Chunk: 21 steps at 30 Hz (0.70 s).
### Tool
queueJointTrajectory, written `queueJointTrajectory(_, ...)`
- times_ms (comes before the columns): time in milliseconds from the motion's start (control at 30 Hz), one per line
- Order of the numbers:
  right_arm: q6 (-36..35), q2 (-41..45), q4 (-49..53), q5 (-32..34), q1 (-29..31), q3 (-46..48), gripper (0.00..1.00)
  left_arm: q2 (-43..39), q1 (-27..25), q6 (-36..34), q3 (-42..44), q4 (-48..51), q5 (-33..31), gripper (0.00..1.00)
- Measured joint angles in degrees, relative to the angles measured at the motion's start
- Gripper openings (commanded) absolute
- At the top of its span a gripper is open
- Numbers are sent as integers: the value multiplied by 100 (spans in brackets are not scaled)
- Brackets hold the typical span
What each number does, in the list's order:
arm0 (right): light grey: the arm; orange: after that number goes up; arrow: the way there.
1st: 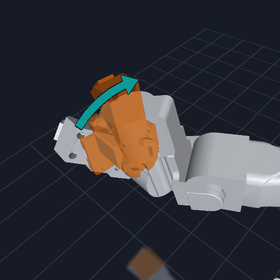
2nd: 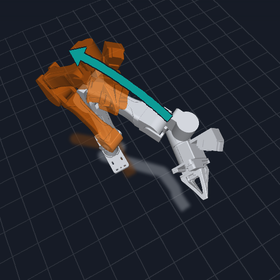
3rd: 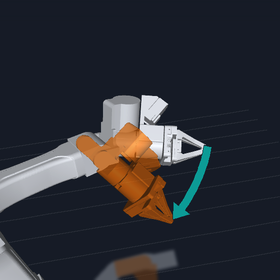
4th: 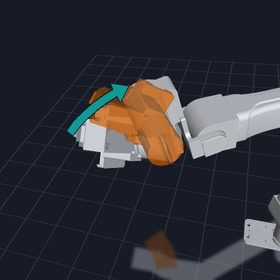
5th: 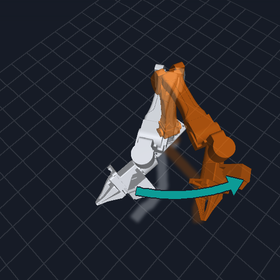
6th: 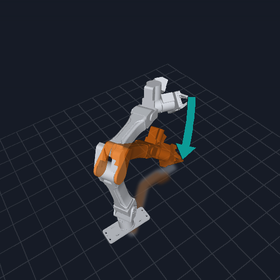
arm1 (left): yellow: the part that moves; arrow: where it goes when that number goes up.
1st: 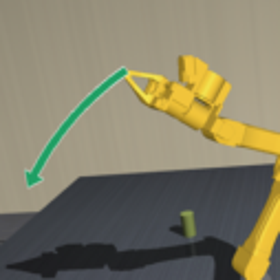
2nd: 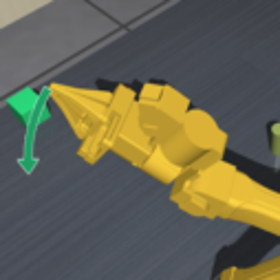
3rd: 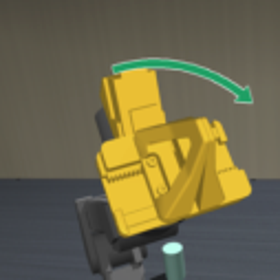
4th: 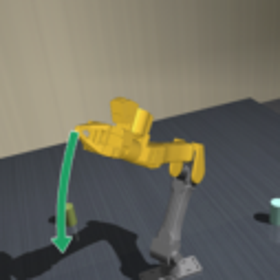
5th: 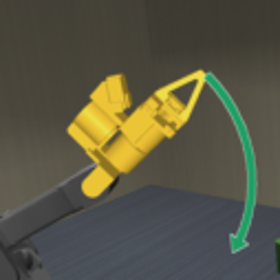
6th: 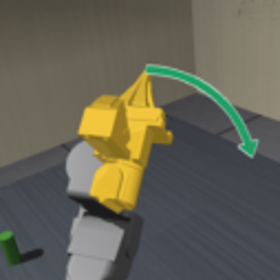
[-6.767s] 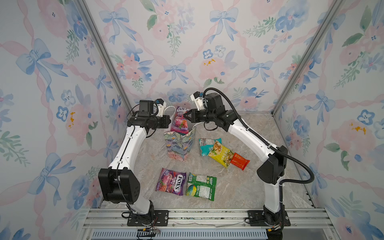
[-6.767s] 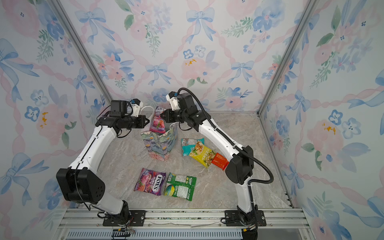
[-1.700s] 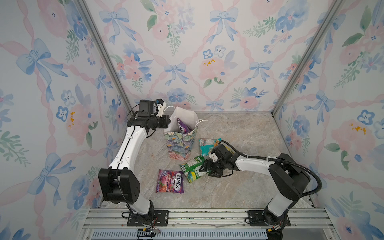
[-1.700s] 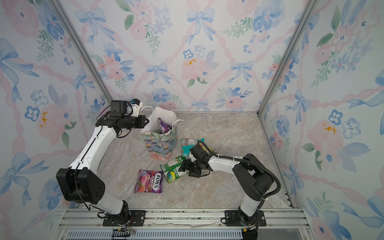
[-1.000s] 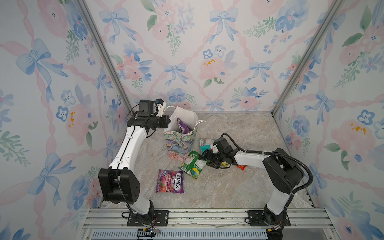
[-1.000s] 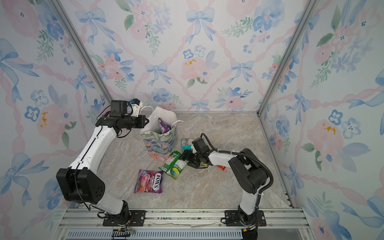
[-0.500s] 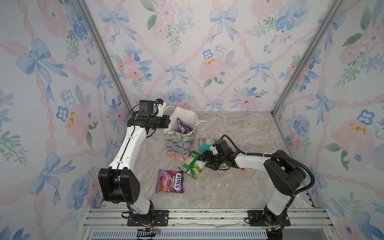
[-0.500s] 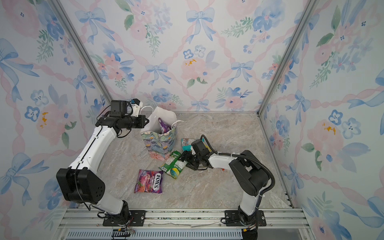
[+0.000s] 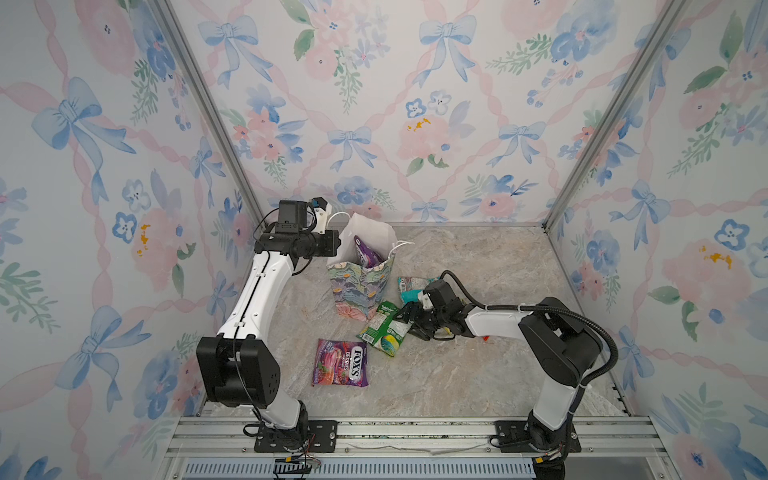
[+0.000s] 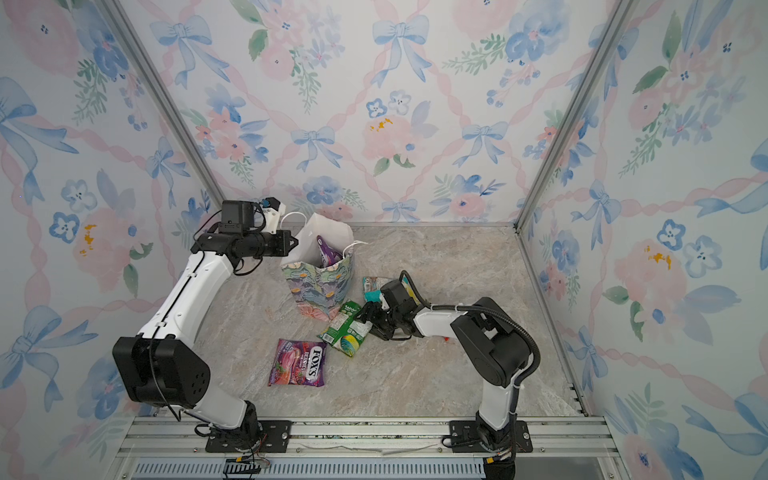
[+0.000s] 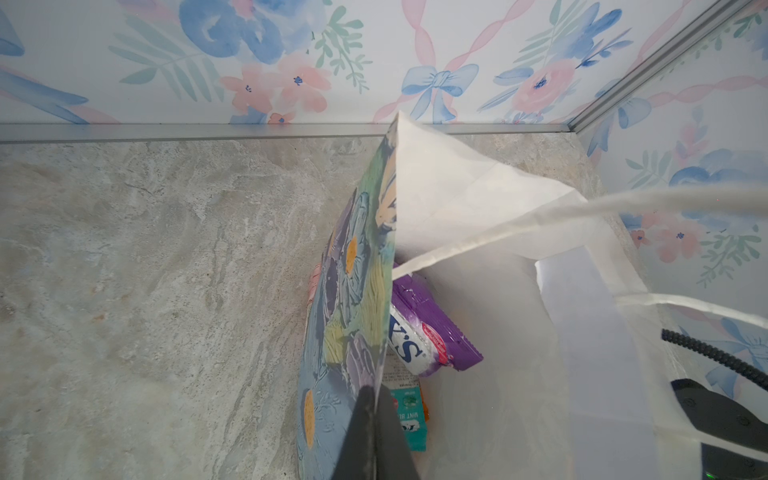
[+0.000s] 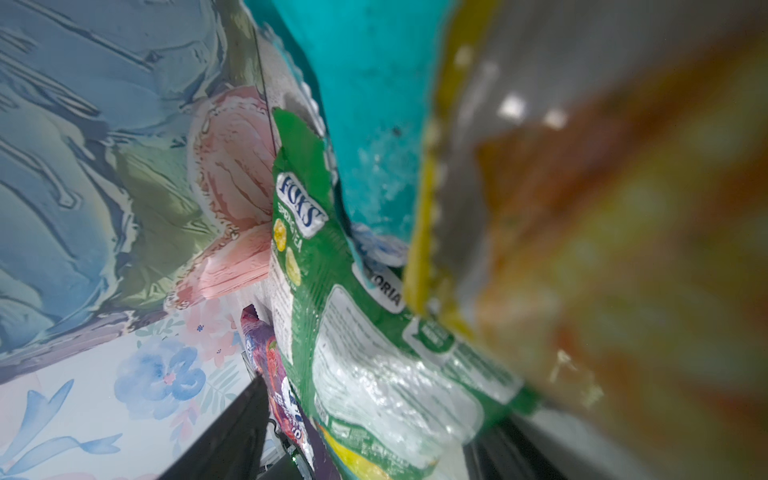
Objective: Place the snacks into the paper bag
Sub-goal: 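Lift the green FOX'S bag with the right gripper and carry it over the paper bag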
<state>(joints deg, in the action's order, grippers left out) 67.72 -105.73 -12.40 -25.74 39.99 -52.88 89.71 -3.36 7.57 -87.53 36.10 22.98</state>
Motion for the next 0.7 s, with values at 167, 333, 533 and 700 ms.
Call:
queueJointTrajectory(167,48,-105,-210,2,26,0,55,0,0,0,0,-2,0,0)
queueJointTrajectory(333,59,-144,-387,-2,63,0,29,0,0,0,0,-7,0,0)
queueJointTrajectory(533,-50,-142,-448,2,72,0,11,0,0,0,0,-15,0,0)
queueJointTrajectory(700,-310,31,-195,4,76,-2,0,0,0,0,0,-15,0,0)
